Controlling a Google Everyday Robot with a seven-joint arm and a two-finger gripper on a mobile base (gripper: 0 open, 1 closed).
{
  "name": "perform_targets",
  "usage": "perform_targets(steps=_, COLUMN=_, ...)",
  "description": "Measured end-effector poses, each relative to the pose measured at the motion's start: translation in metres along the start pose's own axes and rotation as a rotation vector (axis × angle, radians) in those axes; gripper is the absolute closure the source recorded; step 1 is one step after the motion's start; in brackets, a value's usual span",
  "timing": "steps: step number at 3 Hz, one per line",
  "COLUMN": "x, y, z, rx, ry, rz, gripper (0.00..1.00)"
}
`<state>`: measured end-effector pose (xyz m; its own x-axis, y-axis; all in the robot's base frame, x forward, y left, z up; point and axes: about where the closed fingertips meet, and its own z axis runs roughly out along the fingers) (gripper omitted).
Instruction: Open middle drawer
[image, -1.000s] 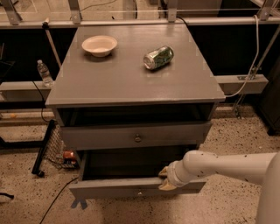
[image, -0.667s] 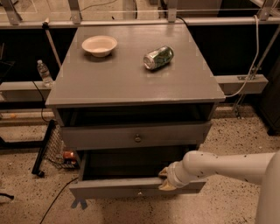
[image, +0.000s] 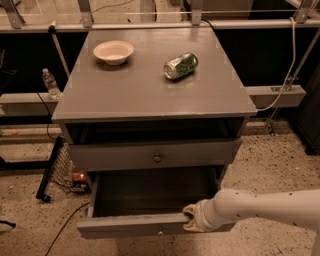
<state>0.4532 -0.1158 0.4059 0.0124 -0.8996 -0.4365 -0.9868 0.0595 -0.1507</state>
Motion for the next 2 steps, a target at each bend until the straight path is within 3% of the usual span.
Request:
perform_targets(steps=1, x=-0.001, y=0.000, z=-0.002, rx=0.000, ry=0.000, rz=0.000, gripper=1.00)
perform_targets(steps=2, x=0.004, y=0.026, z=-0.004, rx=0.010, ry=-0.005, rz=0.017, gripper=1.00)
